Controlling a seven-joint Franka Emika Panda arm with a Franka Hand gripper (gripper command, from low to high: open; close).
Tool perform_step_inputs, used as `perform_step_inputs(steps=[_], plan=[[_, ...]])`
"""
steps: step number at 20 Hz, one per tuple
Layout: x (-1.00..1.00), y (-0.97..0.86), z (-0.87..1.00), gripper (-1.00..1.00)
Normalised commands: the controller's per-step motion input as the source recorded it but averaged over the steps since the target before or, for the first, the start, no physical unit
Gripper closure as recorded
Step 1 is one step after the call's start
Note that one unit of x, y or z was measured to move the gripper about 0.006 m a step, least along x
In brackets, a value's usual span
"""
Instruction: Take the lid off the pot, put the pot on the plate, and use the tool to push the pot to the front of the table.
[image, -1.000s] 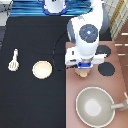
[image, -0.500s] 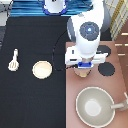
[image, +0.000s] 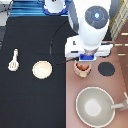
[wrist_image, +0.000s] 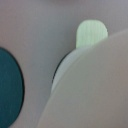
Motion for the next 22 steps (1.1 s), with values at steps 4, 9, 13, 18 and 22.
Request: perform_step_inputs(steps=[4,9,13,18,22], plan=[[-0.91,-0.18,-0.18,1.00],[-0.94,-0.20,-0.26,1.00],[-0.98,-0.16,-0.22,1.00],[-1.00,-0.14,-0.40,1.00],[-1.00,-0.01,-0.57,1.00]])
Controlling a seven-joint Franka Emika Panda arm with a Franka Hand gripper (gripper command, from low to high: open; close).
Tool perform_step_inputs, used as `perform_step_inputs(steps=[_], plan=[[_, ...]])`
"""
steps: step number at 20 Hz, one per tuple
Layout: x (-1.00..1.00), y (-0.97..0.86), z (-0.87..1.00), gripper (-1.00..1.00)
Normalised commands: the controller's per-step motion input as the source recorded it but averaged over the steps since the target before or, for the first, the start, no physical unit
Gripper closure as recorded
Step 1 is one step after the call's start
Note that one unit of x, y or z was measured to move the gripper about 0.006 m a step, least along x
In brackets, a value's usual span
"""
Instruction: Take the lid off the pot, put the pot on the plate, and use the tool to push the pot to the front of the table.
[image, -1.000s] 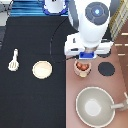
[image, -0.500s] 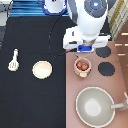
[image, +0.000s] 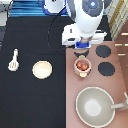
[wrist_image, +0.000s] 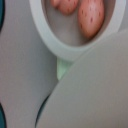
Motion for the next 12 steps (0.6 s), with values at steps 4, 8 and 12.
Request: perform_step_inputs(steps=[4,8,12], plan=[[-1.00,0.09,-0.73,1.00],[-1.00,0.37,-0.78,1.00],[-0.50,0.47,-0.50,1.00]])
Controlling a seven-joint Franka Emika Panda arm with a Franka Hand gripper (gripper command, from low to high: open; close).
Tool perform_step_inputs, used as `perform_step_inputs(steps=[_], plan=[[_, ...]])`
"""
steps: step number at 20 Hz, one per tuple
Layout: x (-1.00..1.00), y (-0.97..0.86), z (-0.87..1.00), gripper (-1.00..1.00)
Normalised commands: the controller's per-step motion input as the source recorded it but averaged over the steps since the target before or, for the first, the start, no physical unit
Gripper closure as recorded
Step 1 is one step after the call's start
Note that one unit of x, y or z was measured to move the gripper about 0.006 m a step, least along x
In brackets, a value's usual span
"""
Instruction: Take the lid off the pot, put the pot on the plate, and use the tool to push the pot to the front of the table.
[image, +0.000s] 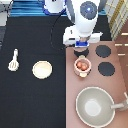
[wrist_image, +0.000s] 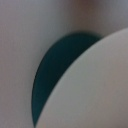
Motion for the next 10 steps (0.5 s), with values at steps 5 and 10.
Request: perform_step_inputs(steps=[5,10], plan=[[0.04,0.38,-0.20,1.00],[0.58,-0.08,0.03,1.00]])
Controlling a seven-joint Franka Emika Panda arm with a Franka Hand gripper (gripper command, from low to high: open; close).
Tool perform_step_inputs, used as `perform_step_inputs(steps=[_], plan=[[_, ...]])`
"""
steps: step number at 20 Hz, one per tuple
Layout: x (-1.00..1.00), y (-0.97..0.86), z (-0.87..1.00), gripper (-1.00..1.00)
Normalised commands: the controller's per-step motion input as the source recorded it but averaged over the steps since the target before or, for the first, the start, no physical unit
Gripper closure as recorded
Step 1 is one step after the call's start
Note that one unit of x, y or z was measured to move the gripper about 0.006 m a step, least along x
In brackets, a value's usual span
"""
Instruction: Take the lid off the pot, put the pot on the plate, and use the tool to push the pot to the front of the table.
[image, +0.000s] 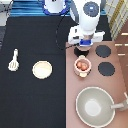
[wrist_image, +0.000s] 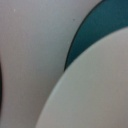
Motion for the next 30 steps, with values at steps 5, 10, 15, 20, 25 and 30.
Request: perform_step_inputs(steps=[5,10,15,20,25,30], plan=[[0.42,-0.27,0.00,-1.00],[-0.32,0.13,0.35,-1.00],[-0.01,0.28,0.90,-1.00],[0.66,0.07,0.98,-1.00],[0.84,0.00,0.78,-1.00],[0.84,-0.06,0.54,-1.00]])
